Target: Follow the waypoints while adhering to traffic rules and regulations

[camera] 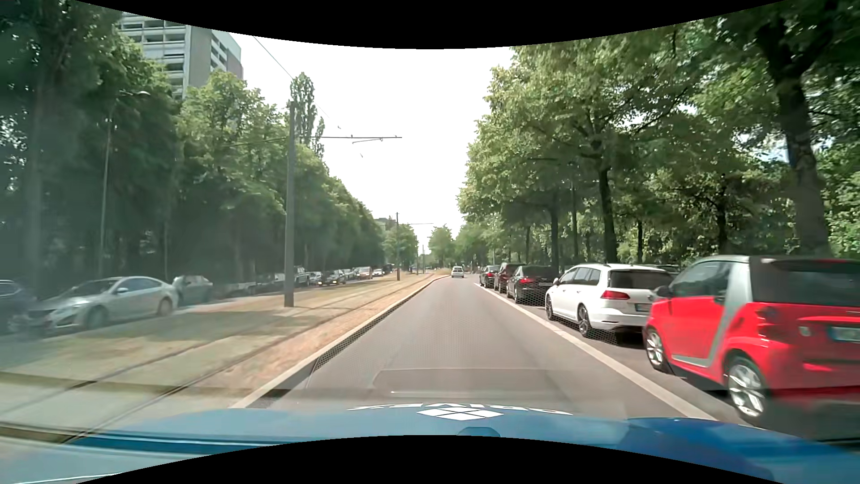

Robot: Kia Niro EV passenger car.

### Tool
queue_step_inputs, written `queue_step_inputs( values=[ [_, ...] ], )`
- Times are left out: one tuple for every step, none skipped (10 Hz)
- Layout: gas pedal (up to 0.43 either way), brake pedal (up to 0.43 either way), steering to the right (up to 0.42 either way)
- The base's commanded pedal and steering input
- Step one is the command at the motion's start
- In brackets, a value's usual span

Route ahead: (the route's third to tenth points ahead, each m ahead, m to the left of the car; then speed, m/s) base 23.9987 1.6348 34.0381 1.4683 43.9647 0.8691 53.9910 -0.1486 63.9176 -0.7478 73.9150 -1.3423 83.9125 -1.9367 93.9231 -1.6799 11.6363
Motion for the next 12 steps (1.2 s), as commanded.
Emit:
queue_step_inputs(
  values=[
    [0.157,0.0,-0.002],
    [0.157,0.0,-0.001],
    [0.157,0.0,-0.001],
    [0.157,0.0,0.0],
    [0.157,0.0,0.0],
    [0.157,0.0,0.0],
    [0.157,0.0,0.0],
    [0.157,0.0,0.0],
    [0.157,0.0,0.001],
    [0.157,0.0,0.0],
    [0.157,0.0,0.001],
    [0.157,0.0,0.001]
  ],
)
